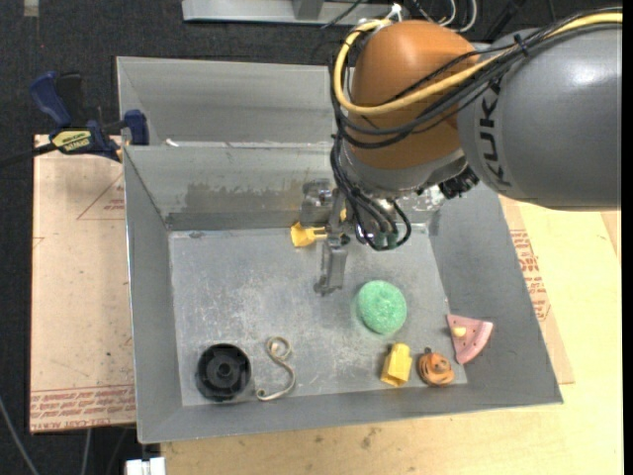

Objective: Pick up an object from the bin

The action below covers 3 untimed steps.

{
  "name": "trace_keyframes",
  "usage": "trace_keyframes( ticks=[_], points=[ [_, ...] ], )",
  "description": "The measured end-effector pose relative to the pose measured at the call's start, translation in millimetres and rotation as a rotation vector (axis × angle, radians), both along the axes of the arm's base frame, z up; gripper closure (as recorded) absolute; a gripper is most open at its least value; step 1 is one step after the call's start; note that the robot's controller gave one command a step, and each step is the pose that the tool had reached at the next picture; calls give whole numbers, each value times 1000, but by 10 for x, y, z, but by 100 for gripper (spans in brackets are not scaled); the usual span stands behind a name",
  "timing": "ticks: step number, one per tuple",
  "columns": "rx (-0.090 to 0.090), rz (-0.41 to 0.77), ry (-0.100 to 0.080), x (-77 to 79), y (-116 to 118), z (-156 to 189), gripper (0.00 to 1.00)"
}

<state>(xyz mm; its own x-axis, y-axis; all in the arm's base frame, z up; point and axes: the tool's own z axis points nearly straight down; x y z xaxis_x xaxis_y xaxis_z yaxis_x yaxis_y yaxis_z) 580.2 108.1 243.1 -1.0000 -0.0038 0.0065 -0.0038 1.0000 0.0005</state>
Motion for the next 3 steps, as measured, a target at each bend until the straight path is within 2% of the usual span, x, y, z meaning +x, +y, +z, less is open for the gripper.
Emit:
trace_keyframes(
  ticks=[1,2,3],
  points=[
    [1,-2,-8,13,-5,47,0],
    [3,-8,-17,33,-57,-341,0],
    [2,93,-8,-55,-591,-772,0]
  ],
)
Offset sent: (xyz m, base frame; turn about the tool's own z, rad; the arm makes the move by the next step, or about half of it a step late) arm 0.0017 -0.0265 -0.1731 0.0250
